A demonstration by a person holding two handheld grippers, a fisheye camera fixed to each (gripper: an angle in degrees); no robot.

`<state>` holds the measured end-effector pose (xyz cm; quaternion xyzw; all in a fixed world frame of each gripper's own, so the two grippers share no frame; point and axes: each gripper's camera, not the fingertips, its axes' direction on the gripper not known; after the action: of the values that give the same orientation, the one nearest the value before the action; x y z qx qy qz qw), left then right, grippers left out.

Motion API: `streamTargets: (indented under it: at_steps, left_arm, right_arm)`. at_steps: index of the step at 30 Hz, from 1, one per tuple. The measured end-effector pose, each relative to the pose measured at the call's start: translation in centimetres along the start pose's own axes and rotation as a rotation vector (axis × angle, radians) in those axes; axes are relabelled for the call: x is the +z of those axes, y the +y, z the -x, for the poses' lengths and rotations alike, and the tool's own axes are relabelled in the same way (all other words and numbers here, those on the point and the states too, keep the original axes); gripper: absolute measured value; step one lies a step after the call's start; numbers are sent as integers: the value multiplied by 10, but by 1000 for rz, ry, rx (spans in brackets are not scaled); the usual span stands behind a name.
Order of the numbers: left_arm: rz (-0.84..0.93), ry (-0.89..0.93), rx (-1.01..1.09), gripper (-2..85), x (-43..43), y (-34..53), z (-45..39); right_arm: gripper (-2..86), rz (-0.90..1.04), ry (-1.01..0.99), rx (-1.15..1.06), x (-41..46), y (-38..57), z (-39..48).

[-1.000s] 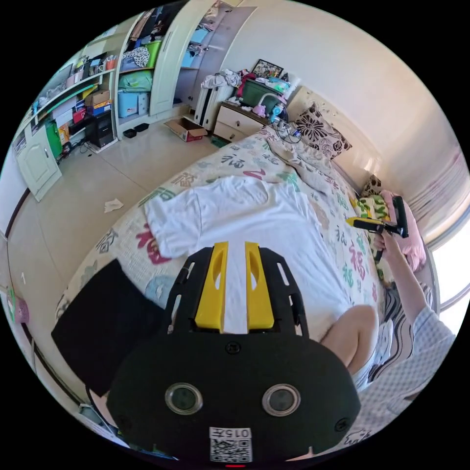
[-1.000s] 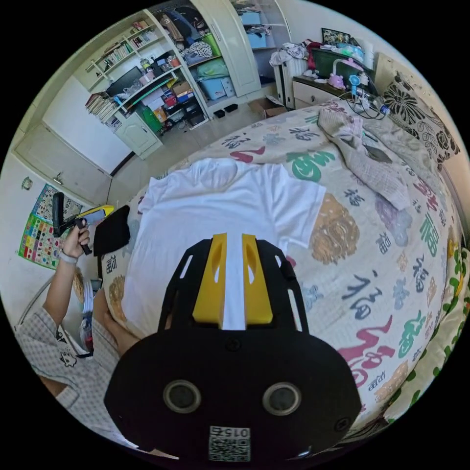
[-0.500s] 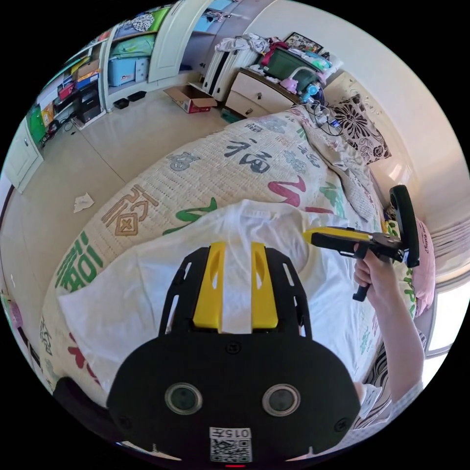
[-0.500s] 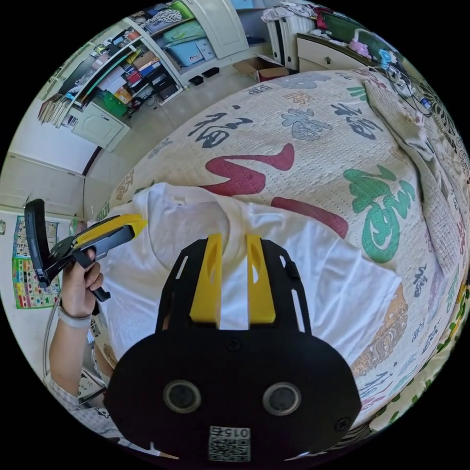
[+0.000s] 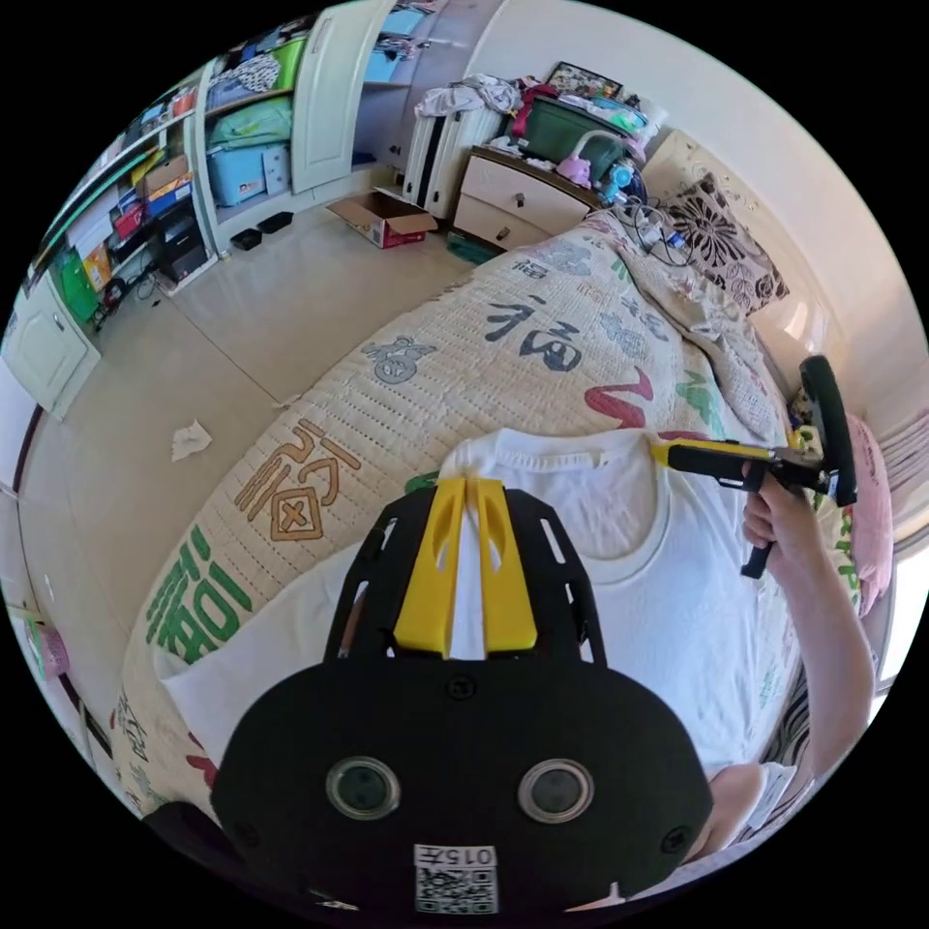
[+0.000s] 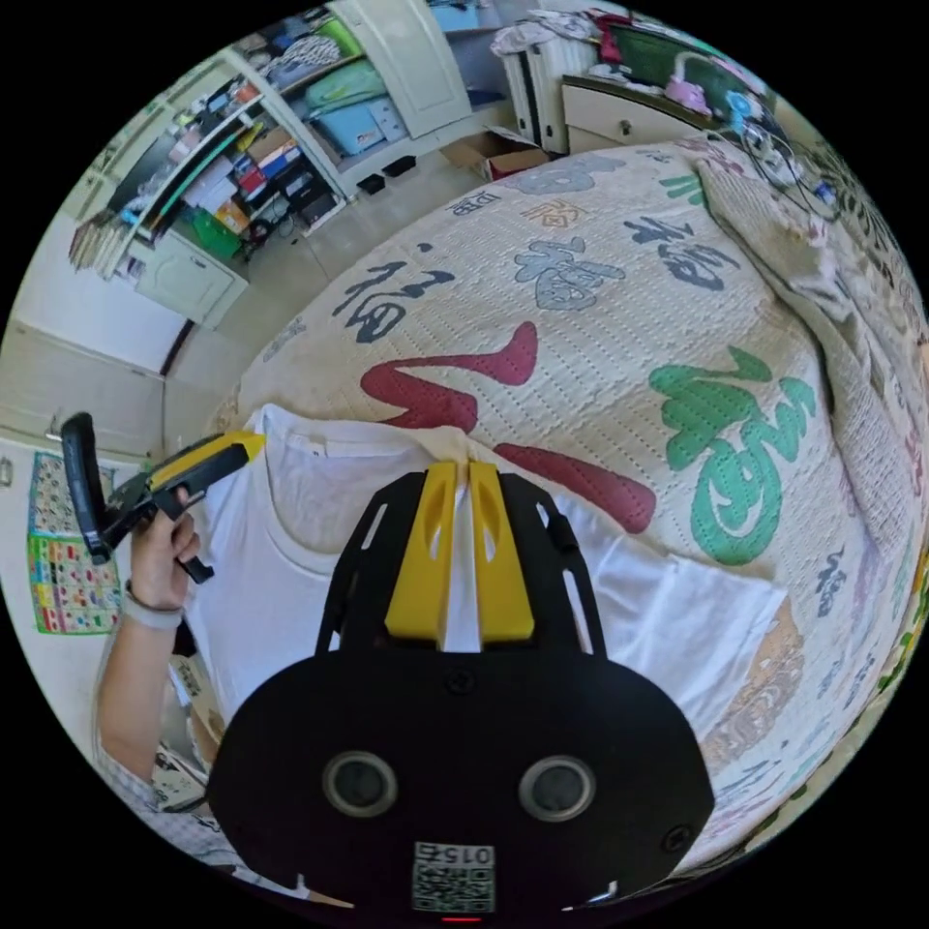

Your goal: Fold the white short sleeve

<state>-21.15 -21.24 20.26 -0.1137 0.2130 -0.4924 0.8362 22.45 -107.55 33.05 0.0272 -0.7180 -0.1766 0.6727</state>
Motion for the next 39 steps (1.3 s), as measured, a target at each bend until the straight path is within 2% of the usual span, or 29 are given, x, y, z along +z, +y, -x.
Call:
streamTargets:
  at_steps: [4,6,9,15,19,22,25,28,31,39]
  left_arm:
    - [-106,71,13,72,-50,30,21]
    - [-136,91,54,79,-83,60,28]
    - [-184,130,104,85,-142,139,38]
    - [85,69,27,100,-175,323,40]
    - [210,158,-56,106,-153,400,27]
    - [258,165,-49,110,-135,419,12]
    - [281,135,-44,111,-124,426,1]
    - [316,63,-4,76,-123,428,-7]
    - [379,145,25,25,-121,429,-9]
    - [258,130,-8,3,-155,441,-4]
  right_arm:
    - [67,-171,-202,-4,-63,46,-36]
    - [70,-202,-236,-34,-95,82,-51]
    - [75,-221,-183,-44,-145,168,-77]
    - [80,-23,-69,106,-173,364,-124]
    - [98,153,-60,149,-155,444,-134]
    - [101,209,-147,130,-144,465,-131]
    - [89,236,-88,97,-141,468,-125]
    - [67,278,-36,65,-141,470,-122]
    - [14,318,-113,27,-140,475,-120]
    - [0,294,4,8,-152,506,-116]
